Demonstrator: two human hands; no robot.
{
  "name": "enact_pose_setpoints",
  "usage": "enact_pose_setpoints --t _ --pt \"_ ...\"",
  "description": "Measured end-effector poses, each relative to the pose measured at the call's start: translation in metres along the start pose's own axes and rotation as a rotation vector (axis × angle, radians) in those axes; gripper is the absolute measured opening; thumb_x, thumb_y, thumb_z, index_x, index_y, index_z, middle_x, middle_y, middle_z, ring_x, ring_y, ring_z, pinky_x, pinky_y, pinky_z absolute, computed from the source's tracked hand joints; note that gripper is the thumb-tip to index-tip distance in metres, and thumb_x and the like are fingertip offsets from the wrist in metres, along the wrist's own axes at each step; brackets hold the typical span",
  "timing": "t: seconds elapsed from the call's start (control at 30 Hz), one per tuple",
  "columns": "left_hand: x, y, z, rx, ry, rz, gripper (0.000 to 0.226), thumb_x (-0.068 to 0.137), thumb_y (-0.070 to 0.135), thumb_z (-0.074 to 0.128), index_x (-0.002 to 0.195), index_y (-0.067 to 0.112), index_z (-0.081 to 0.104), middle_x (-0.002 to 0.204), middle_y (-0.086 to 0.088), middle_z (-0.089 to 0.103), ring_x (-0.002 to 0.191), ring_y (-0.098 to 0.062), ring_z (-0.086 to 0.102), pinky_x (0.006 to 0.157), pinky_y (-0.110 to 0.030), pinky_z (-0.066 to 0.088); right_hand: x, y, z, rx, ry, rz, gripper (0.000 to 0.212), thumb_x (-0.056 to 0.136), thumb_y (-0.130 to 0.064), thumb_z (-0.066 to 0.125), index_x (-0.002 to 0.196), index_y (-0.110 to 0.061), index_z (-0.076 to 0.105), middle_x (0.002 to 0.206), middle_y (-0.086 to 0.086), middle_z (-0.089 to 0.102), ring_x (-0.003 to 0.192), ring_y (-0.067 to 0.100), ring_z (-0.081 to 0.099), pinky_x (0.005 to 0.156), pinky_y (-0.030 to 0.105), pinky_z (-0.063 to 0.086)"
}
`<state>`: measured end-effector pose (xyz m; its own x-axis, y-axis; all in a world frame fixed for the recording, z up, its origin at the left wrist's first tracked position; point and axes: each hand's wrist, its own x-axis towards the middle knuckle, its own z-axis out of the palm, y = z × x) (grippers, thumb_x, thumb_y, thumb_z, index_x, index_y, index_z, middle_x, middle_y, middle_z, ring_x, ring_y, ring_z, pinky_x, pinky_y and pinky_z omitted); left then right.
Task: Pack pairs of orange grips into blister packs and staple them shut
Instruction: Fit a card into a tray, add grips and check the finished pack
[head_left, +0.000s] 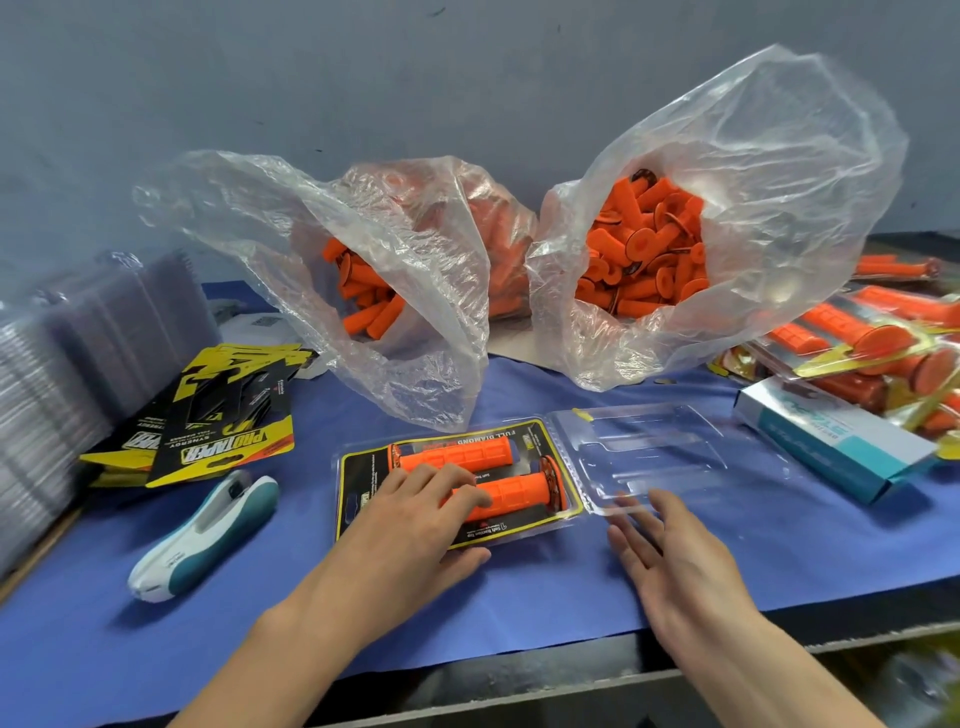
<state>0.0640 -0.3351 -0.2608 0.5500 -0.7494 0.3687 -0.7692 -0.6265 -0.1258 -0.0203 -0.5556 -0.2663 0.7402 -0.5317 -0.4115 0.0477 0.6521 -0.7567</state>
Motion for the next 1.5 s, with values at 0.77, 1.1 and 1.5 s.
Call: enact_pose_setpoints --t 0.77,1.1,1.5 --pt "-0.025 -0.021 -0.014 -0.183 0.079 0.034 0.026 0.096 0.033 0.050 0.115 0.024 0.065 0.117 0.009 0.063 0.109 -0.012 0.057 0.097 -0.027 0.040 -0.014 0.036 0.020 -1.065 -0.329 -1.136 0.018 0.089 -0.021 0.057 0.098 -0.036 0.051 0.137 -0.026 0.046 0.128 -0.005 0.043 0.093 0.006 0.034" --pt "-0.046 -0.109 -0.033 -1.000 0.359 -1.076 0.023 0.102 0.009 0.042 0.091 0.018 0.060 0.090 -0.014 0.064 0.066 -0.018 0.059 0.055 -0.023 0.052 0.001 0.051 0.018 -1.472 -0.494 -1.404 0.009 0.091 -0.026 0.057 0.097 -0.023 0.063 0.134 -0.006 0.058 0.138 0.020 0.044 0.105 0.047 0.043" --pt "-0.041 -0.081 0.003 -0.723 -0.184 -0.924 0.032 0.096 0.037 0.059 0.119 0.016 0.053 0.062 0.009 0.063 0.043 -0.012 0.050 0.034 -0.020 0.033 0.004 0.042 0.020 -1.721 -0.428 -1.698 0.007 0.086 -0.025 0.061 0.088 -0.027 0.068 0.123 0.000 0.065 0.123 0.027 0.058 0.108 0.052 0.037"
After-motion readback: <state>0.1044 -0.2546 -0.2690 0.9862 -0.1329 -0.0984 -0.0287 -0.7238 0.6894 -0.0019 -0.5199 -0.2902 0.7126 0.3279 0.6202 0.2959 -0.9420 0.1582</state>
